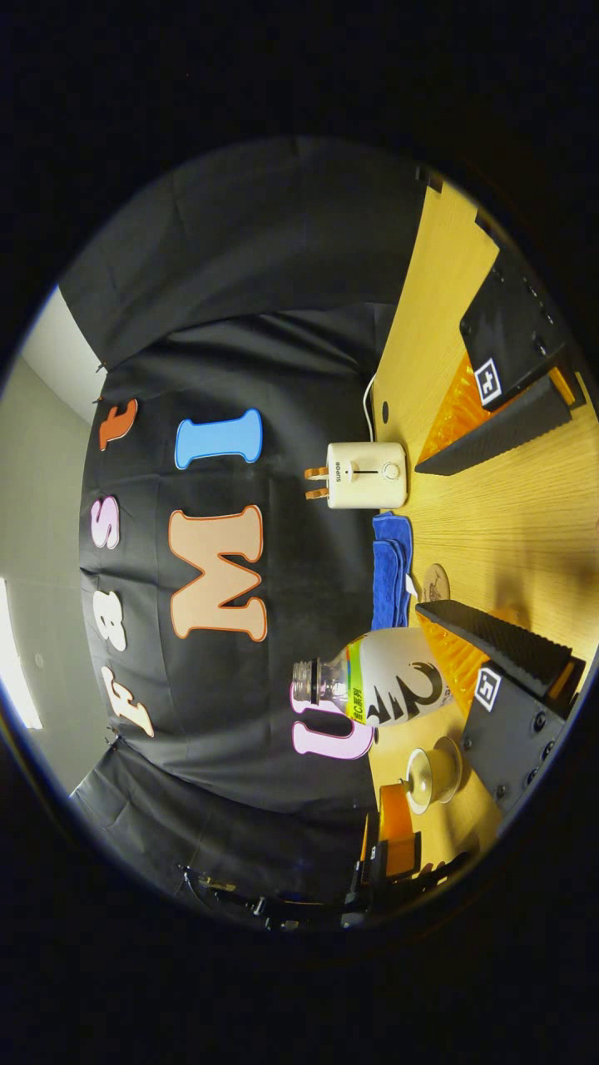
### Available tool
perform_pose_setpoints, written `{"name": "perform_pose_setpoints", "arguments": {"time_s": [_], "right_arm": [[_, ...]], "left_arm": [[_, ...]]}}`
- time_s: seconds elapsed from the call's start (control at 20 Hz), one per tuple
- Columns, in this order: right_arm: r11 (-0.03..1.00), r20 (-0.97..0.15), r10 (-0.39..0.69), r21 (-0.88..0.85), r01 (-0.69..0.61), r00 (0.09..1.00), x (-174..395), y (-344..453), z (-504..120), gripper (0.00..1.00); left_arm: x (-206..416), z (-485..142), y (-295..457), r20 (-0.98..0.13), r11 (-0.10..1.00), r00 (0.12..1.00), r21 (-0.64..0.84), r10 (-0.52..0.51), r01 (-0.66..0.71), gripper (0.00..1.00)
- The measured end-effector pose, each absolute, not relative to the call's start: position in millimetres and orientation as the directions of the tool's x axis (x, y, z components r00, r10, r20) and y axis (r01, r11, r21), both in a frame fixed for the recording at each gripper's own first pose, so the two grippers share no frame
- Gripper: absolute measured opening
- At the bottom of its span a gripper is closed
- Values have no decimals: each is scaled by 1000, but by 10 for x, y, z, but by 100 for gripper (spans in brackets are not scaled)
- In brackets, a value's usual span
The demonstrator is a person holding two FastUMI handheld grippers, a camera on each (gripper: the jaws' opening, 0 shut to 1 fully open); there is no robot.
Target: Open the teacup lid with one hand, grasp the water bottle and pour water into the teacup with the other hand; after pouring, place the water bottle on the coaster and then close the teacup lid.
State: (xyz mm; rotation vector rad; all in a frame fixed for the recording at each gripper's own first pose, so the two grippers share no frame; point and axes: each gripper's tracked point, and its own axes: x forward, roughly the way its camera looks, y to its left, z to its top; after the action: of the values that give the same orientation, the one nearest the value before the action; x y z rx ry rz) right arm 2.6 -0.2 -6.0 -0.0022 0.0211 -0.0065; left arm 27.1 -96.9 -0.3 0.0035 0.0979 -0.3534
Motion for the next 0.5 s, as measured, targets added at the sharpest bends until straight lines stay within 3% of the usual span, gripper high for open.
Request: {"name": "perform_pose_setpoints", "arguments": {"time_s": [0.35, 0.5], "right_arm": [[1000, -30, -6, -2, 6, 1000, 39, -6, -74, 94], [1000, -32, -6, -3, 6, 999, 46, -10, -84, 94]], "left_arm": [[364, -202, -1140, -190, 924, 906, -36, -379, 379, 94], [372, -255, -1162, -219, 922, 898, -32, -383, 385, 87]]}}
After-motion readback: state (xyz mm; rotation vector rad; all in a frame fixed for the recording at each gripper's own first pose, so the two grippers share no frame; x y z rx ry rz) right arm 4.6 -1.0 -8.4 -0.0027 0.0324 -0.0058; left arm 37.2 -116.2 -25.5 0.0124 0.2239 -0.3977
